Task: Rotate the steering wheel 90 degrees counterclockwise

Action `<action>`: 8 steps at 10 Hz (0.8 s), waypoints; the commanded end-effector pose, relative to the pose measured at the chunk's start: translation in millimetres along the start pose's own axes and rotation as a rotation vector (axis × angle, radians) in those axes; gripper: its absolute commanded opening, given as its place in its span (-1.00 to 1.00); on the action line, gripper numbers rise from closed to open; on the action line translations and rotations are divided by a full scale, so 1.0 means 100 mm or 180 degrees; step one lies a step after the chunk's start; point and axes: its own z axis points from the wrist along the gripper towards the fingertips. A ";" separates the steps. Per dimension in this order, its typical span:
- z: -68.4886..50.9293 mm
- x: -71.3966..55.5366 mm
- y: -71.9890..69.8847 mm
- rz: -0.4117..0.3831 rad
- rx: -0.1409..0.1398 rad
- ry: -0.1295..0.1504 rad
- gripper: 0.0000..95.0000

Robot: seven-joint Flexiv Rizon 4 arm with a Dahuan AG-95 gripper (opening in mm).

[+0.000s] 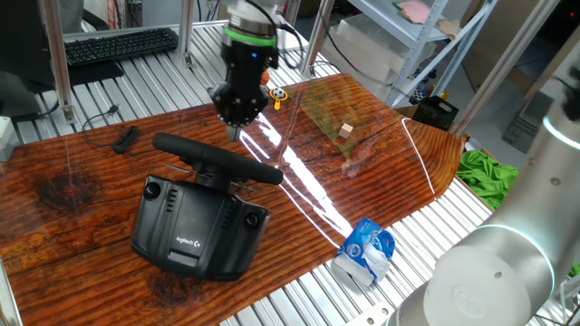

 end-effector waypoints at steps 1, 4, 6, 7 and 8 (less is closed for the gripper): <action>-0.05 -0.12 -0.13 -0.0280 0.0162 -0.0092 -1.00; -0.09 -0.19 -0.20 -0.0429 0.0191 -0.0105 -1.00; -0.11 -0.27 -0.27 -0.0498 0.0171 -0.0124 -1.00; -0.10 -0.31 -0.31 -0.0529 0.0166 -0.0142 -1.00; -0.10 -0.35 -0.35 -0.0554 0.0164 -0.0177 -1.00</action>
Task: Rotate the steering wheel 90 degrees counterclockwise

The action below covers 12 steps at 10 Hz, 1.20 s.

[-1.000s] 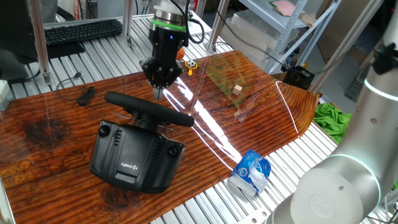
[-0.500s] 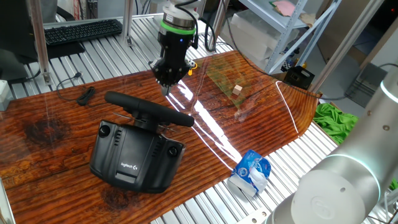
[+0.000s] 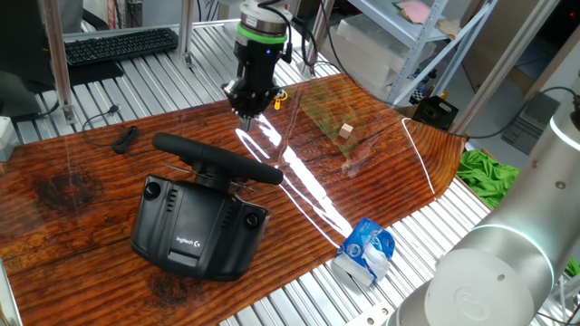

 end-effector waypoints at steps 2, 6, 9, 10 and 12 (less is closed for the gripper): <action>0.04 -0.11 -0.15 -0.0073 -0.0006 -0.0060 -1.00; 0.17 -0.23 -0.40 -0.0185 -0.0018 -0.0062 -1.00; 0.33 -0.27 -0.50 -0.0252 -0.0013 -0.0089 -1.00; 0.36 -0.29 -0.52 -0.0269 -0.0018 -0.0070 -1.00; 0.36 -0.30 -0.52 -0.0318 -0.0001 -0.0060 -1.00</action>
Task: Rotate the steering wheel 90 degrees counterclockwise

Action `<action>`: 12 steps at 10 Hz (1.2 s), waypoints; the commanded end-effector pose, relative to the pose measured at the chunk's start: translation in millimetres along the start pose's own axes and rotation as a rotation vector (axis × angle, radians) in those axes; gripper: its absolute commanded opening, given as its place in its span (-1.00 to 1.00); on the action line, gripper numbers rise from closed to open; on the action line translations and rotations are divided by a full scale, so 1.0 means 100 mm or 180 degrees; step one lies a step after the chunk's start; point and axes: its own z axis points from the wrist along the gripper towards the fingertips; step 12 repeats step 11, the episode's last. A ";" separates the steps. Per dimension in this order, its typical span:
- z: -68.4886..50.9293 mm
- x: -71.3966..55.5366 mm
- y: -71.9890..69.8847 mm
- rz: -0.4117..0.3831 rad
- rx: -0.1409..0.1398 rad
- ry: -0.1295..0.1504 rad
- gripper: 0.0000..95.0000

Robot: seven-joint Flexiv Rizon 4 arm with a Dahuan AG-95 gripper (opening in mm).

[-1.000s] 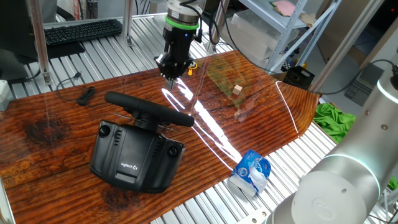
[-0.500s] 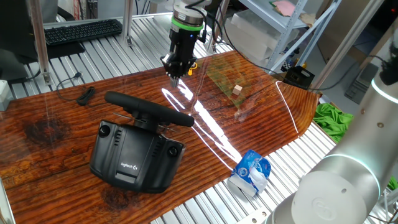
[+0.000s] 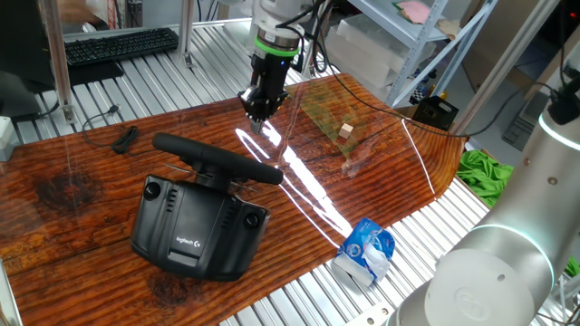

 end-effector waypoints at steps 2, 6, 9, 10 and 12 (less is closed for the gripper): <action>0.00 -0.03 -0.02 -0.0025 -0.0020 -0.0007 -1.00; 0.02 -0.05 -0.05 -0.0018 -0.0025 0.0007 -1.00; 0.01 -0.05 -0.05 -0.0008 -0.0034 0.0013 -1.00; 0.01 -0.06 -0.05 -0.0001 -0.0037 0.0015 -1.00; 0.01 -0.06 -0.05 0.0004 -0.0037 0.0019 -1.00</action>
